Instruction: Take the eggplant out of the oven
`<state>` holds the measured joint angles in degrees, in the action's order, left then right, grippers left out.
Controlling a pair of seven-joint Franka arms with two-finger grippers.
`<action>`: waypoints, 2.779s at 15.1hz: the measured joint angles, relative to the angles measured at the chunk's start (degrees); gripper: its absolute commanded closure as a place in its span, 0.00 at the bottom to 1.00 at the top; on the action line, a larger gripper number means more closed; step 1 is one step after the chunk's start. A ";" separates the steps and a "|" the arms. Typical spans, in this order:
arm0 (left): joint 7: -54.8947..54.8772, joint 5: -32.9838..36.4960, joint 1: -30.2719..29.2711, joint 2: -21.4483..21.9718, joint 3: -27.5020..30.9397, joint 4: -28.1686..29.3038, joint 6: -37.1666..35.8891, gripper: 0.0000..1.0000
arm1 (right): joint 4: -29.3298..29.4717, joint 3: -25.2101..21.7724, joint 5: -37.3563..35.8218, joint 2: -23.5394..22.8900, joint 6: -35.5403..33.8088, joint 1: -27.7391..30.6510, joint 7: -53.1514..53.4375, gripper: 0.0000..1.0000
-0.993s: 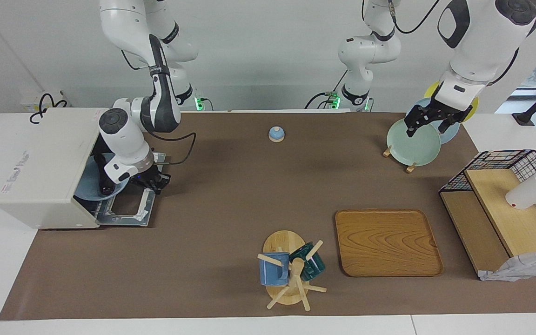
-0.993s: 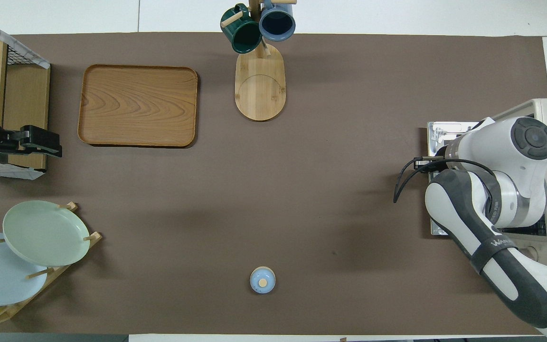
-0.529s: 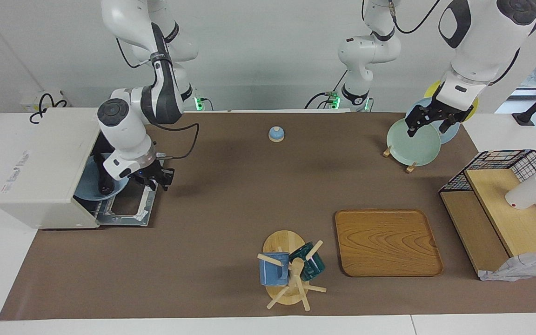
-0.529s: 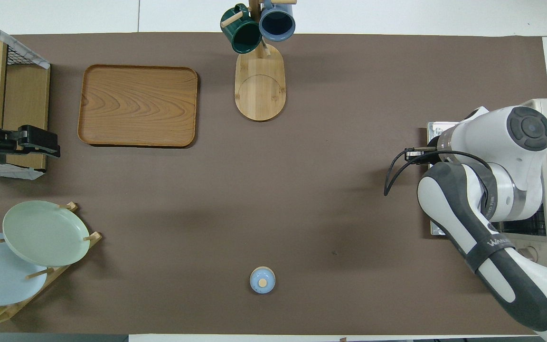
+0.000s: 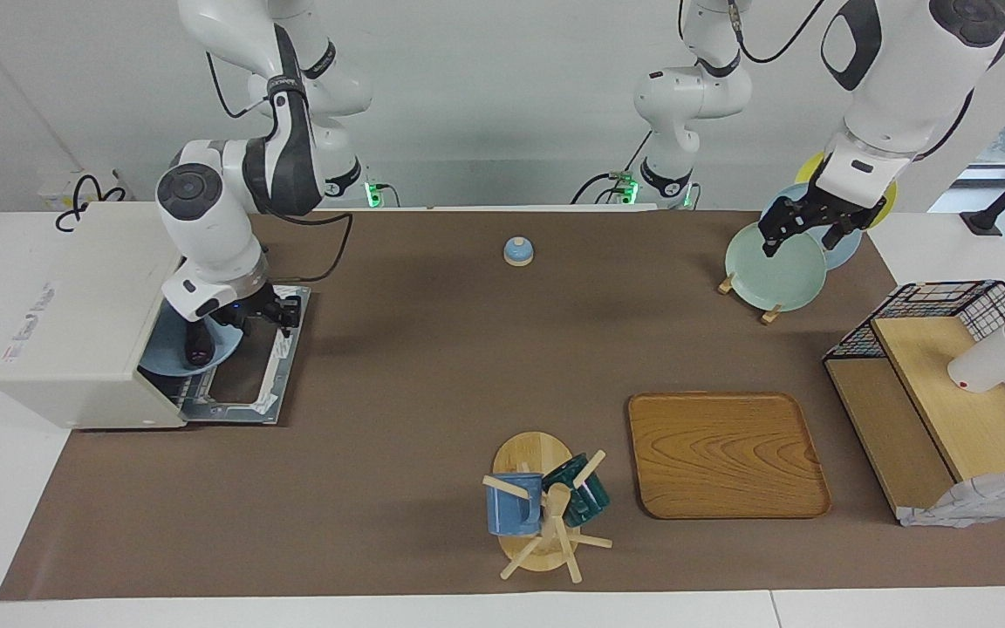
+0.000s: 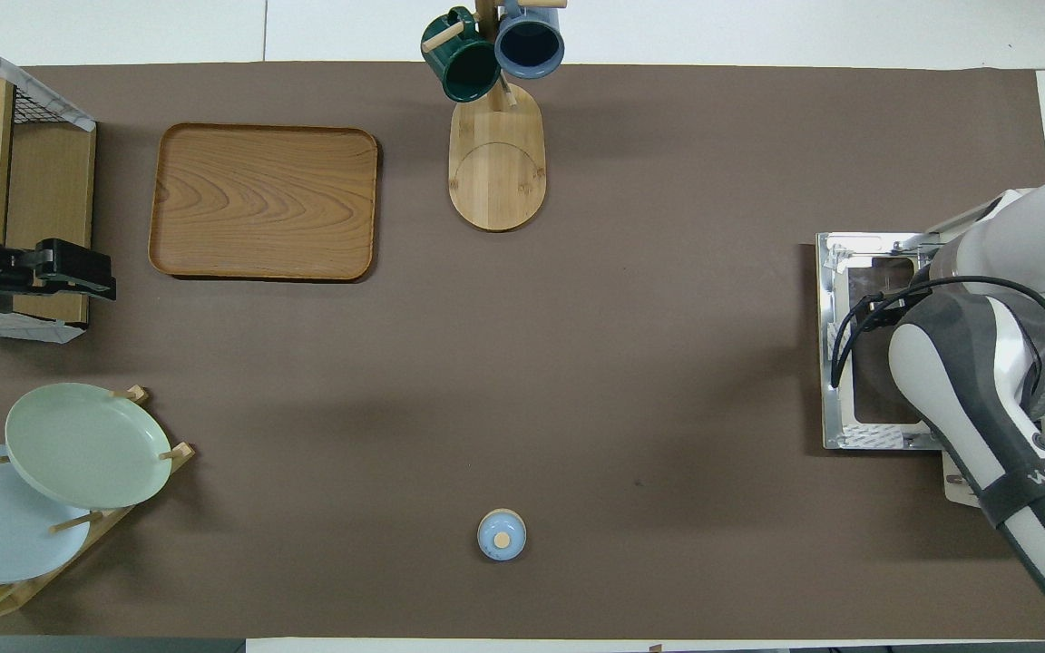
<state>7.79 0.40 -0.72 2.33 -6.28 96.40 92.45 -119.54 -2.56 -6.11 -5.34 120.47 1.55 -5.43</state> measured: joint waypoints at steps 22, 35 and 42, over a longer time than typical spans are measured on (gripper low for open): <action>0.05 0.00 -0.54 0.00 0.26 0.00 1.26 0.00 | 7.85 1.88 -4.40 -0.10 -7.14 -25.69 19.61 1.00; 0.05 0.00 -1.33 -0.25 0.45 0.08 6.17 0.00 | 42.13 3.82 -0.29 -28.86 -8.87 -43.54 42.23 1.00; 0.94 0.00 -1.38 -0.32 0.45 0.13 6.96 0.00 | 36.69 3.90 5.41 -29.46 1.03 -44.36 53.65 0.67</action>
<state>8.73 0.40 -2.09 2.01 -5.83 96.52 99.42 -82.85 1.35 -0.71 -34.80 121.50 -42.81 48.22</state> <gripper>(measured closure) 0.000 0.736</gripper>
